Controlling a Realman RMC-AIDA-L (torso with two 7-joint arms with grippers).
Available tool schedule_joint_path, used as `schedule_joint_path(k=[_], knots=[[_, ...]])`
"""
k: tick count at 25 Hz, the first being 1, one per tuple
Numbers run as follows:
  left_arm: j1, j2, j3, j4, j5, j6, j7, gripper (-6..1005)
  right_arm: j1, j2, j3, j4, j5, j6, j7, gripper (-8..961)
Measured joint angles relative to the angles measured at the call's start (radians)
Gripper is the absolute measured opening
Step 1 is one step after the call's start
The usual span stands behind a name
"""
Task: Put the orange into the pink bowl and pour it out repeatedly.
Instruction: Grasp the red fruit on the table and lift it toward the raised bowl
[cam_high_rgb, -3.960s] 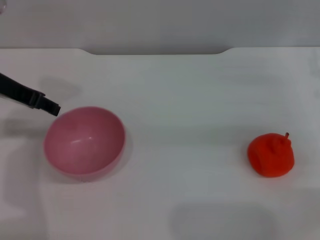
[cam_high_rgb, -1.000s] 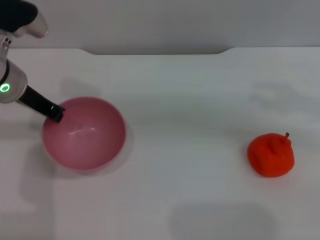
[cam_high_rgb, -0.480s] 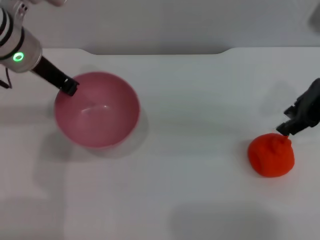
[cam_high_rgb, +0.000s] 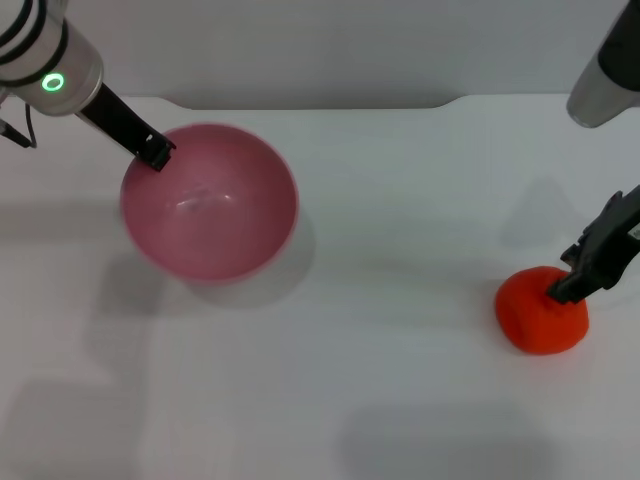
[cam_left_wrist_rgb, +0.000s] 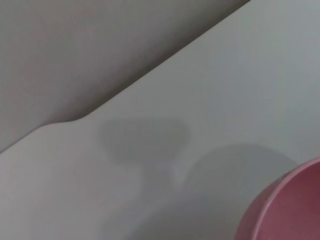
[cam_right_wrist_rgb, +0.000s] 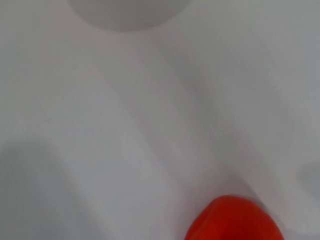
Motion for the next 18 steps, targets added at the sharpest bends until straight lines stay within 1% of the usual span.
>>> schedule_joint_path(k=[7,14,18], knots=[[-0.018,-0.001,0.000,0.009,0.000,0.017,0.000,45,0.001,0.002,-0.016,0.087,-0.006,0.098,0.003,402],[-0.025,-0.002,0.000,0.010,0.000,0.031,-0.001,45,0.027,0.003,-0.063,0.199,-0.006,0.195,0.008,394],[-0.025,-0.002,0.000,0.009,0.000,0.034,-0.001,44,0.035,0.004,-0.070,0.216,-0.007,0.225,0.011,390]])
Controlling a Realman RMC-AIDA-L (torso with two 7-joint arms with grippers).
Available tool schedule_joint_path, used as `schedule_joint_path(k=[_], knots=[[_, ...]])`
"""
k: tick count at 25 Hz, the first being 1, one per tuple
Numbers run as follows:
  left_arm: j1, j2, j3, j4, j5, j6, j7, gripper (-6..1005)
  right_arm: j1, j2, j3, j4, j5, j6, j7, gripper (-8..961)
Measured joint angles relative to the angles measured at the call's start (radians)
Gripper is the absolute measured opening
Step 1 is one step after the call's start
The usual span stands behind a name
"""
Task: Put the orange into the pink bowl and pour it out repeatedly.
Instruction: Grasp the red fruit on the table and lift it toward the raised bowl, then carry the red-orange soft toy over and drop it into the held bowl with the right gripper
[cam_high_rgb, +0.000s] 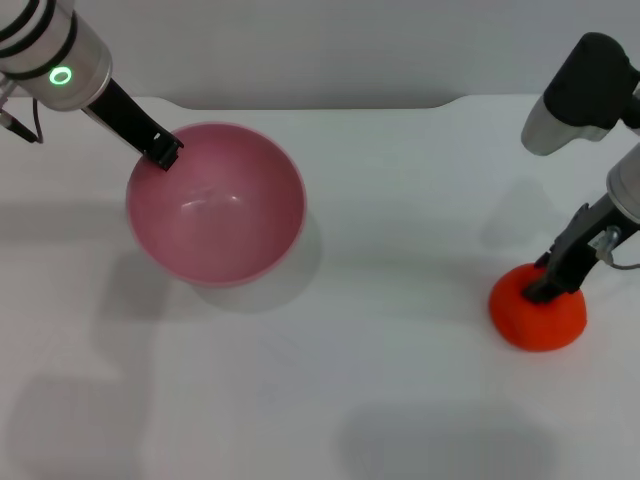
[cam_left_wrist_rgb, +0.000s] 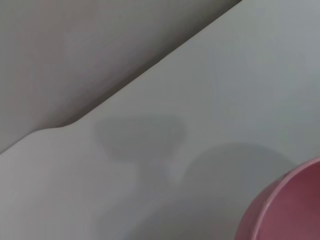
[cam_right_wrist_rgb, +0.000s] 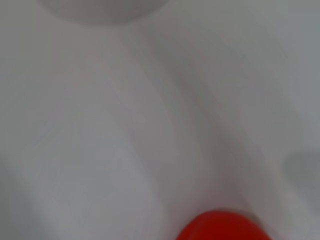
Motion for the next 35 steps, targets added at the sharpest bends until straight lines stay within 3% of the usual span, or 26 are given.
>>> schedule_joint_path(k=[5,15,20,23,29,35], knots=[[0.000,0.001,0.000,-0.004,0.000,-0.002,0.003,44,-0.003,0.000,-0.001,-0.015,0.000,0.007,0.000,385],[0.000,0.002,0.000,-0.006,0.000,-0.008,0.003,44,0.001,0.000,0.002,-0.024,-0.002,-0.001,0.003,188],[-0.003,0.002,-0.003,-0.004,0.000,0.003,0.002,44,-0.025,0.000,0.067,-0.174,0.004,0.004,0.047,144],[-0.009,0.000,-0.003,-0.005,-0.001,0.006,0.003,44,-0.050,0.001,0.102,-0.349,0.031,0.009,0.084,126],[-0.020,-0.007,0.006,-0.009,-0.010,0.000,0.004,45,-0.114,0.007,0.127,-0.667,0.356,0.017,0.059,99],[-0.033,-0.015,0.013,-0.033,-0.051,-0.009,-0.002,45,-0.171,0.009,0.113,-0.715,0.696,0.050,-0.055,96]])
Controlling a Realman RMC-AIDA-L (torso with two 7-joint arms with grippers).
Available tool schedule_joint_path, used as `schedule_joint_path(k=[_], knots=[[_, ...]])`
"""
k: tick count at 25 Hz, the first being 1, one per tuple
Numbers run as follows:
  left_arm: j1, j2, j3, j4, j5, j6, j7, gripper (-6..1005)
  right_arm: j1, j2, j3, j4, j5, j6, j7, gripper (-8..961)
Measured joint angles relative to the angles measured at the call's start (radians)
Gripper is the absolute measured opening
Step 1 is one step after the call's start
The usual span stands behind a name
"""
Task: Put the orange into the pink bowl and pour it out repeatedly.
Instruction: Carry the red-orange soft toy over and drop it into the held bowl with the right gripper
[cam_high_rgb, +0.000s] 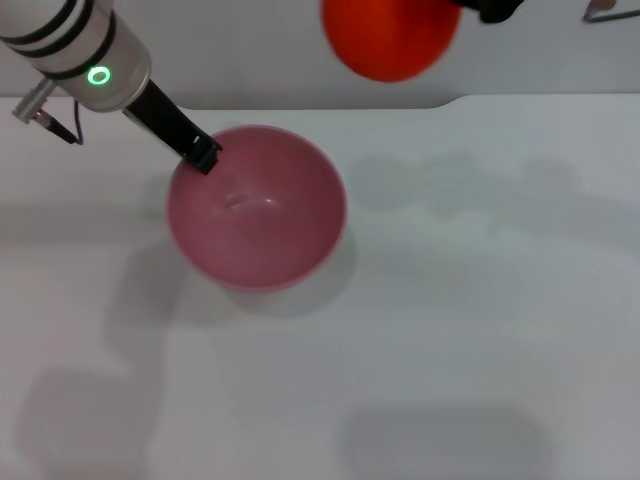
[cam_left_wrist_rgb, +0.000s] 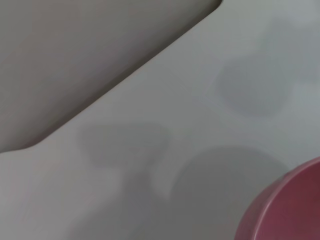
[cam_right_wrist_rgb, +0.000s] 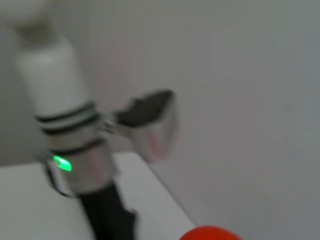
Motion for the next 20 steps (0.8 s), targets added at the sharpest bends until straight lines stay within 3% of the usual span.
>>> schedule_joint_path(k=[13,20], knots=[[-0.007,-0.001,0.001,-0.016,-0.070,-0.016,-0.002,44,0.014,-0.001,-0.144,0.255,0.116,0.082,-0.116,93],[-0.010,0.000,0.003,-0.025,-0.078,-0.024,0.003,45,0.028,-0.001,-0.195,0.316,0.124,0.121,-0.172,115]])
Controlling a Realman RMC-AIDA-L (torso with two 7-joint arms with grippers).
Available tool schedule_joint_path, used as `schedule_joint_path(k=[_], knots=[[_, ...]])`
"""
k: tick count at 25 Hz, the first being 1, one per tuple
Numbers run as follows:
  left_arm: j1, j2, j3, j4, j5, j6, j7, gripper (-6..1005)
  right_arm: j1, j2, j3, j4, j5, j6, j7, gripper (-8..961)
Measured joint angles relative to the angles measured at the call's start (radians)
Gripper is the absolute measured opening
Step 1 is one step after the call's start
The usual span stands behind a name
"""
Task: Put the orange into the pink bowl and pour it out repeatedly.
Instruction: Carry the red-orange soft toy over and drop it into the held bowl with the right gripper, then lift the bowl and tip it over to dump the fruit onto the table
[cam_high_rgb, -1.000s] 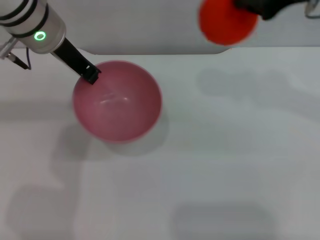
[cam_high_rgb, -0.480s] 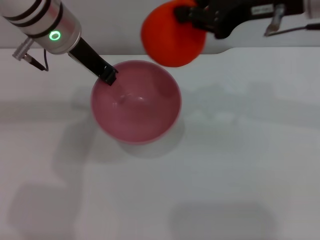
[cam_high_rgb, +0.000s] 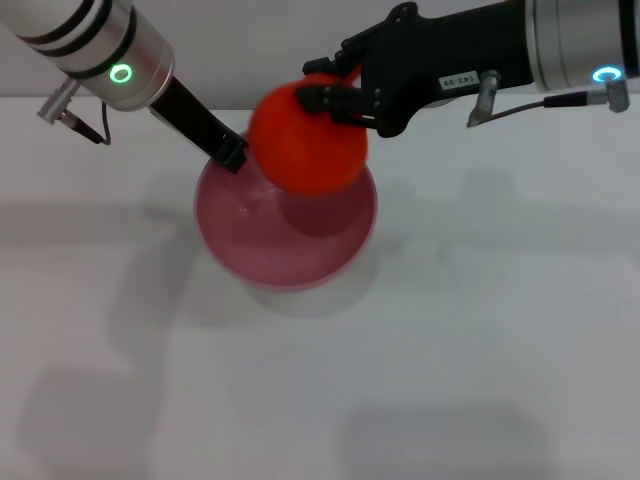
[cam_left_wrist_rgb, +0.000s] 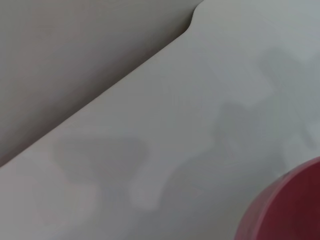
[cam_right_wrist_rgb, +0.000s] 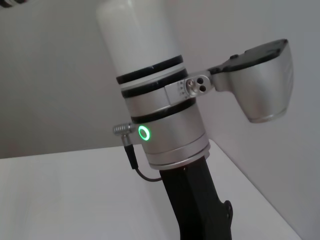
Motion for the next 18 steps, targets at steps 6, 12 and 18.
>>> schedule_joint_path(k=[6,12,18], knots=[[0.002,0.000,0.002,-0.003,-0.001,-0.003,0.000,45,0.000,0.000,-0.009,0.005,0.002,0.010,-0.011,287],[0.005,0.000,0.003,-0.003,-0.003,-0.003,0.000,46,-0.008,0.001,0.000,0.002,0.004,0.036,-0.011,474],[0.015,0.000,0.017,-0.003,-0.019,-0.047,0.005,45,-0.056,0.001,0.030,0.007,0.060,0.115,-0.057,569]])
